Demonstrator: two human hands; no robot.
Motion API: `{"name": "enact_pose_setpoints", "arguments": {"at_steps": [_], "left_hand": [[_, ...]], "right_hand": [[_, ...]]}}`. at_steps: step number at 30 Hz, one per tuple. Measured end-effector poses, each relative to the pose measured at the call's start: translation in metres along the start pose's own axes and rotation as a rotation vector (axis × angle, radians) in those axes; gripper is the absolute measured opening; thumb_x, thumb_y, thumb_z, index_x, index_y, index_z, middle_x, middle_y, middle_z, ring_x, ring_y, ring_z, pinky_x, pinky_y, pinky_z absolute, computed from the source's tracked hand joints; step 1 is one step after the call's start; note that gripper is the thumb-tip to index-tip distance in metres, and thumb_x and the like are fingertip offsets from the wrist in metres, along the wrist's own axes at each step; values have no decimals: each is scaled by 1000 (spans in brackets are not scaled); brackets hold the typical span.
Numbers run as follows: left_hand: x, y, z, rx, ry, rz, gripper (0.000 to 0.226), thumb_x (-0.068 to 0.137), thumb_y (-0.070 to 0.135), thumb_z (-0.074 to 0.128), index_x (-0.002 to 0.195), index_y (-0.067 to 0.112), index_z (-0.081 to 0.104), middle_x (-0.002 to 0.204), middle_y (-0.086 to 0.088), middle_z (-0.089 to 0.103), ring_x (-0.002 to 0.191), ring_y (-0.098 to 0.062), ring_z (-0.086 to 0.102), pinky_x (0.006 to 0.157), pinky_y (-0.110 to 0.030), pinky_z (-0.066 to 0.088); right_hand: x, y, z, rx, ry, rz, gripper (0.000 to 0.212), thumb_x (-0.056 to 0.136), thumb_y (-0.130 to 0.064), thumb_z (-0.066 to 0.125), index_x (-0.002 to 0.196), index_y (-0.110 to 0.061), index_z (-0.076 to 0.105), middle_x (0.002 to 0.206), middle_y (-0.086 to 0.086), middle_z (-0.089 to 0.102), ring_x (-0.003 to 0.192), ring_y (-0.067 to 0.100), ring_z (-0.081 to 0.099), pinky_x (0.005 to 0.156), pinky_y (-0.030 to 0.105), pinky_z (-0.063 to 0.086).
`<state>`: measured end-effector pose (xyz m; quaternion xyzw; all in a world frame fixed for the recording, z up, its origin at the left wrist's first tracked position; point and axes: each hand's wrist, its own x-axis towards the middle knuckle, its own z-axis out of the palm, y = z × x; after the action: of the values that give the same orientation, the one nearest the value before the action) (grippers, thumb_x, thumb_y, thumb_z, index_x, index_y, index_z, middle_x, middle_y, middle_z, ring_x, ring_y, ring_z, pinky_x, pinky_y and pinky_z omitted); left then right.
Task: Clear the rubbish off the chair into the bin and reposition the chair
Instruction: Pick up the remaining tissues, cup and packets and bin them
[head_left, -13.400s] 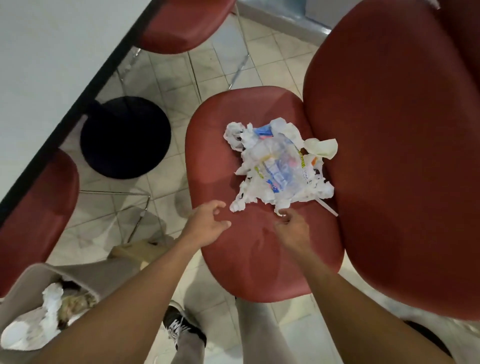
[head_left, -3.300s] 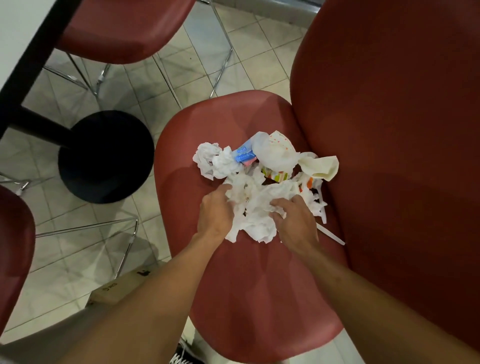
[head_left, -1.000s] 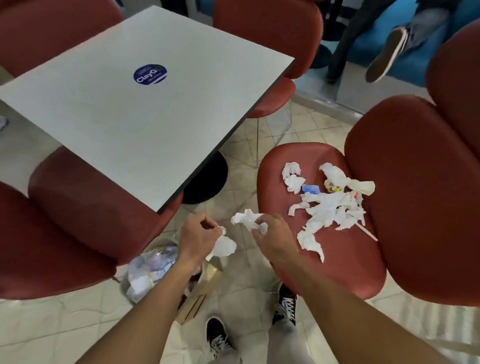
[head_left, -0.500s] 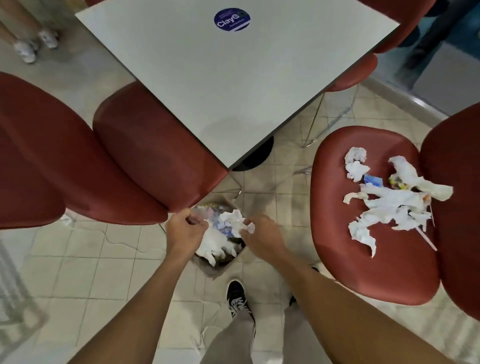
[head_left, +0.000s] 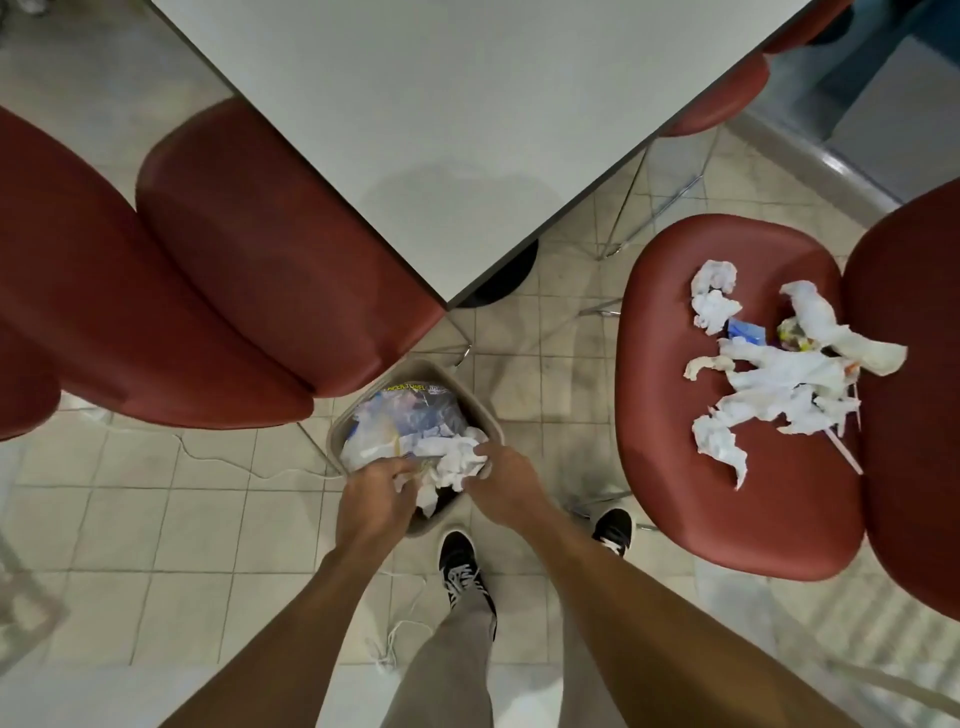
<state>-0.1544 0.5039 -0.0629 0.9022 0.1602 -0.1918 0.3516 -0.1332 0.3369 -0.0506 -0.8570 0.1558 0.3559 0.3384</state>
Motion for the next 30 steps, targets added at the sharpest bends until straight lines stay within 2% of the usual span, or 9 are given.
{"name": "enact_pose_setpoints", "arguments": {"at_steps": [3, 6, 11, 16, 21, 26, 28, 30], "left_hand": [[1, 0, 5, 68, 30, 56, 21, 78, 13, 71, 99, 20, 73, 105, 1, 69, 96, -20, 64, 81, -35, 53], [10, 12, 12, 81, 45, 69, 19, 75, 9, 75, 92, 18, 73, 101, -3, 68, 90, -22, 63, 77, -33, 50], [27, 56, 23, 127, 35, 117, 14, 76, 18, 76, 88, 23, 72, 95, 0, 68, 89, -23, 64, 76, -33, 48], [39, 121, 39, 139, 22, 221, 11, 78, 21, 75, 81, 30, 70, 87, 4, 69, 76, -19, 63, 68, -30, 49], [48, 198, 72, 133, -62, 306, 21, 80, 29, 75, 100, 26, 69, 103, 5, 63, 91, -19, 61, 81, -35, 52], [52, 267, 128, 128, -133, 406, 28, 77, 26, 77, 104, 24, 70, 107, 3, 62, 100, -17, 58, 91, -38, 49], [55, 290, 154, 129, -168, 431, 30, 75, 23, 79, 104, 22, 71, 105, 2, 63, 99, -17, 59, 92, -35, 48], [57, 313, 179, 114, -204, 462, 31, 73, 17, 80, 103, 17, 72, 99, 2, 62, 93, -17, 60, 89, -29, 46]], "right_hand": [[-2, 14, -13, 61, -3, 46, 49, 86, -19, 57, 134, -23, 51, 133, 4, 57, 118, 21, 56, 93, 23, 44], [0, 29, -39, 55, 5, 64, 53, 88, -22, 58, 139, -22, 45, 137, 4, 52, 121, 21, 53, 98, 24, 43], [7, 52, -89, 128, 55, 81, 52, 89, -22, 58, 140, -17, 44, 135, 9, 52, 117, 23, 56, 98, 32, 49], [14, 77, -143, 141, 135, 52, 54, 87, -19, 56, 140, -22, 44, 135, 7, 53, 119, 22, 55, 98, 25, 45], [19, 117, -200, 180, 231, 50, 53, 87, -23, 60, 138, -15, 47, 136, 7, 54, 130, 24, 46, 107, 29, 37], [30, 168, -255, 245, 290, 98, 48, 88, -21, 58, 134, -13, 50, 130, 7, 58, 116, 25, 57, 95, 30, 45], [37, 192, -276, 259, 298, 114, 46, 86, -21, 59, 131, -14, 54, 128, 5, 59, 118, 23, 56, 94, 28, 44], [45, 215, -293, 283, 319, 125, 39, 84, -18, 59, 122, -14, 59, 116, 5, 63, 110, 23, 60, 90, 31, 47]]}}
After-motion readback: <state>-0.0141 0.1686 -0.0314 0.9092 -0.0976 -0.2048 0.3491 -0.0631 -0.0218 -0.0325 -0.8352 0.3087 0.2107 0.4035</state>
